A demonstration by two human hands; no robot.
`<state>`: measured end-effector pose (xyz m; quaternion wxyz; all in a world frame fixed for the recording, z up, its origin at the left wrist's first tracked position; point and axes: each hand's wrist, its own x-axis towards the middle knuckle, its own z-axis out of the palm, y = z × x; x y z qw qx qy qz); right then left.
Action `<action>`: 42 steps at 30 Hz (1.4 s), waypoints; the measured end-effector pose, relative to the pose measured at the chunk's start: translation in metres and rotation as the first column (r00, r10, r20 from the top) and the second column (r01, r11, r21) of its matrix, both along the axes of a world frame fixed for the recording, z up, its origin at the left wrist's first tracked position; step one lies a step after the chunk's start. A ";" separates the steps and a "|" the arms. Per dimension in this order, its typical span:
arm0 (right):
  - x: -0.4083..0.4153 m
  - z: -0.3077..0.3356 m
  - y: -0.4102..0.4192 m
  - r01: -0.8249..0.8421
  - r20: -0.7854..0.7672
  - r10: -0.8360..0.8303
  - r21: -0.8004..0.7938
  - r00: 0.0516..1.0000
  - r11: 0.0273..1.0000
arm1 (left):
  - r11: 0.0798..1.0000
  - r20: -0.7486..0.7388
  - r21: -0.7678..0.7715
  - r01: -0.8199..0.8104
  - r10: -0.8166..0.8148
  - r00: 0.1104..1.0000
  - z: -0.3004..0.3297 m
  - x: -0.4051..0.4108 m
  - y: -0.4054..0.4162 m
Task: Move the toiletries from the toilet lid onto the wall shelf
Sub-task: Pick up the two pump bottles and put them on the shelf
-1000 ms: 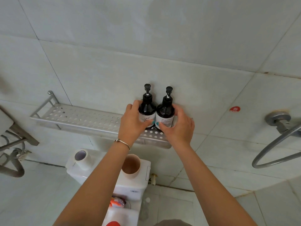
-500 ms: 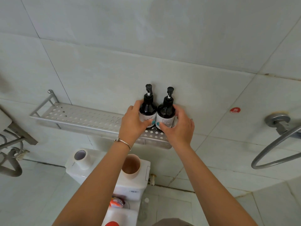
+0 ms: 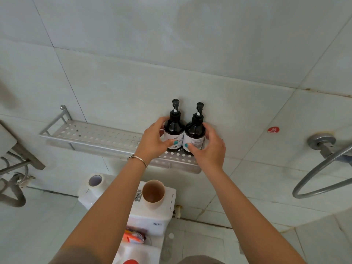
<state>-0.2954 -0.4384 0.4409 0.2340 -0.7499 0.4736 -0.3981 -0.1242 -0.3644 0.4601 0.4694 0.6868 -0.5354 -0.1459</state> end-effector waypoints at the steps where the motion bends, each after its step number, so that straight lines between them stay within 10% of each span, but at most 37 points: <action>1: 0.000 -0.001 0.000 -0.002 0.009 0.002 -0.009 1.000 1.000 | 1.000 -0.012 0.008 0.014 -0.014 1.000 0.000 0.000 0.000; 42: 0.003 -0.004 0.009 0.047 -0.007 -0.046 0.040 0.999 0.998 | 0.999 -0.014 -0.036 0.007 -0.008 1.000 -0.007 -0.001 0.000</action>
